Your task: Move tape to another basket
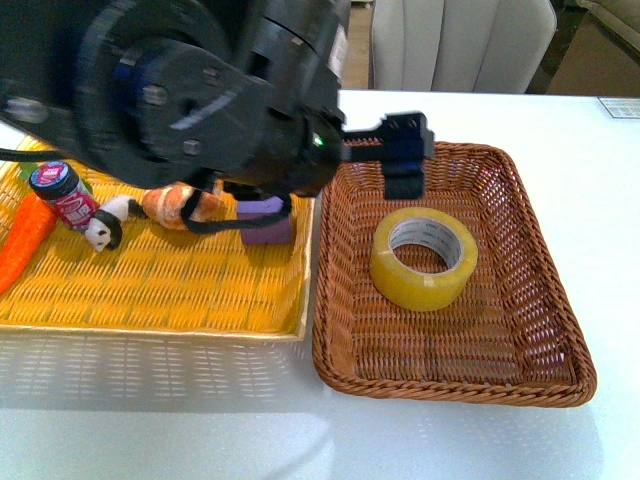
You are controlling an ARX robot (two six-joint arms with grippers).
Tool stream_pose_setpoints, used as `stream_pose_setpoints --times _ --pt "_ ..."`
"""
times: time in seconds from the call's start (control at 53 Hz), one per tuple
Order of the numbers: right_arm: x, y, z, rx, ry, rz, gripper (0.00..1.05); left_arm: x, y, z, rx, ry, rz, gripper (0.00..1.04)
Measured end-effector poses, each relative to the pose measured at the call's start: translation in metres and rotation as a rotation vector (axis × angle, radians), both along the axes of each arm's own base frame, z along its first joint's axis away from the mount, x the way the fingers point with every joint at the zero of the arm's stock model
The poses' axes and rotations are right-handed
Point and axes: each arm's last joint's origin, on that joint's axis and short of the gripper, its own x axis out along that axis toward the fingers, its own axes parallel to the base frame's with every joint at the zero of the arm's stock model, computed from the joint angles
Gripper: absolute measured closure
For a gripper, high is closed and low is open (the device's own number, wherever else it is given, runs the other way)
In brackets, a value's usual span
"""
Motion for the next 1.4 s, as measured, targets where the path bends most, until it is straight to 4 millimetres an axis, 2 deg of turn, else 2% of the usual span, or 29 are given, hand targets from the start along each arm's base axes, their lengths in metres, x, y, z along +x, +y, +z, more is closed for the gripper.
stream_pose_setpoints --times 0.019,0.094,0.208,0.264,0.358,0.434,0.491,0.566,0.698,0.887,1.17,1.396 --pt "0.0 0.0 0.0 0.0 0.0 0.0 0.09 -0.001 0.003 0.002 -0.007 -0.006 0.007 0.09" --pt "0.0 0.0 0.0 0.0 0.0 0.0 0.09 -0.017 0.039 0.023 -0.073 -0.062 0.083 0.09" --pt "0.0 0.0 0.0 0.0 0.0 0.0 0.09 -0.04 0.075 0.037 -0.126 -0.101 0.154 0.09" --pt "0.0 0.0 0.0 0.0 0.0 0.0 0.09 -0.053 0.089 0.041 -0.147 -0.107 0.176 0.09" --pt "0.0 0.0 0.0 0.0 0.0 0.0 0.09 -0.063 0.097 0.044 -0.141 -0.135 0.206 0.1" --pt "0.0 0.0 0.0 0.0 0.0 0.004 0.09 -0.071 0.104 0.039 -0.014 -0.422 0.355 0.24" --pt "0.0 0.0 0.0 0.0 0.0 0.003 0.09 -0.081 0.113 0.037 0.056 -0.522 0.412 0.31" --pt "0.0 0.0 0.0 0.0 0.0 -0.001 0.09 -0.099 0.134 0.045 0.136 -0.661 0.459 0.47" --pt "0.0 0.0 0.0 0.0 0.0 0.0 0.09 -0.124 0.153 0.057 0.185 -0.687 0.435 0.7" --pt "0.0 0.0 0.0 0.0 0.0 0.0 0.09 -0.151 0.172 0.06 0.202 -0.7 0.44 1.02" --pt "0.0 0.0 0.0 0.0 0.0 0.0 0.09 -0.184 0.189 0.06 0.21 -0.696 0.44 1.03" --pt "0.0 0.0 0.0 0.0 0.0 0.0 0.09 -0.202 0.201 0.061 0.204 -0.697 0.419 1.03"
